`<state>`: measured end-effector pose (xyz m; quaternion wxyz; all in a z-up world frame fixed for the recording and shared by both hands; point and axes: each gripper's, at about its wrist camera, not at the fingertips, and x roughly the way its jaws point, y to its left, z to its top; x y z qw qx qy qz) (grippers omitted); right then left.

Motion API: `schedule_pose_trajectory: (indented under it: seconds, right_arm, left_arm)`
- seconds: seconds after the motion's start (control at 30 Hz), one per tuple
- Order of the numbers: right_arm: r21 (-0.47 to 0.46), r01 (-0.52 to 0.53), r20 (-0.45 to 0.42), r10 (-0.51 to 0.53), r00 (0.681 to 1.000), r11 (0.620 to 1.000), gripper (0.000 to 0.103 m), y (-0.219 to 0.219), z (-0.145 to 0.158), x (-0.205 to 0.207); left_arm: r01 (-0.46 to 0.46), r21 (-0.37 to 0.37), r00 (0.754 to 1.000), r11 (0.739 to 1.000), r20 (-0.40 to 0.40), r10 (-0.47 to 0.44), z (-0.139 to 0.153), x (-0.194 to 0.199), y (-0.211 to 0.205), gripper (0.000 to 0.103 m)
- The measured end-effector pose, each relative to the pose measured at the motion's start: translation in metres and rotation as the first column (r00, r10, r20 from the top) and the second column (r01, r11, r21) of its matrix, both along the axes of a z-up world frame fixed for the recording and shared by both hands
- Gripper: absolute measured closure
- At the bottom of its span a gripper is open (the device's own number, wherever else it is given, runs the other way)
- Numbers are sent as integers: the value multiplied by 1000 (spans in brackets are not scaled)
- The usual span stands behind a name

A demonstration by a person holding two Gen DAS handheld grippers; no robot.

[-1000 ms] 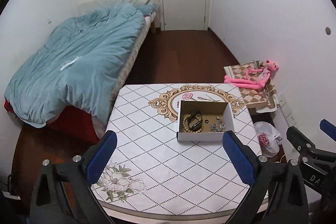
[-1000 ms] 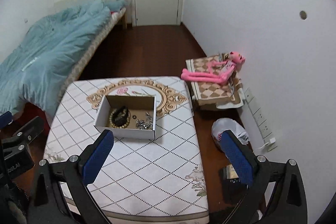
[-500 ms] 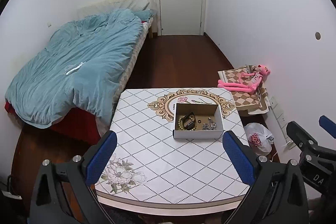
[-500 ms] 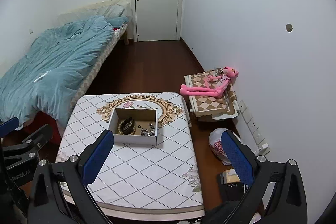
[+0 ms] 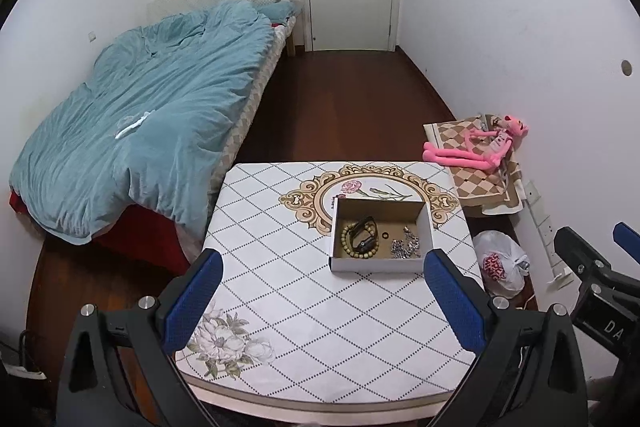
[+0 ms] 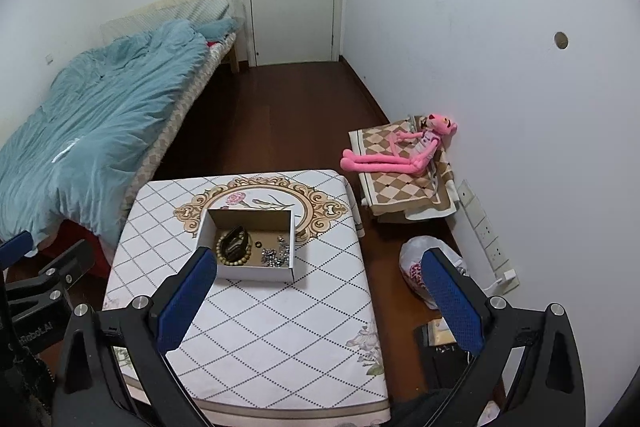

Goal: Organize jewelry

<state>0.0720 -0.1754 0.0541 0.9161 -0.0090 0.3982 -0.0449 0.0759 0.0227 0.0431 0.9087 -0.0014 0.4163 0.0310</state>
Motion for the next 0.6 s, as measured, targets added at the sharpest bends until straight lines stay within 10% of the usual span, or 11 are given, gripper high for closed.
schedule_pose_trajectory:
  seconds: [0.6]
  right_arm:
    - [-23,-26,-128,23,992,999,0,4,-44,58]
  left_arm:
    - [-5,4,992,1000,-124,5,-37,46,-3,0]
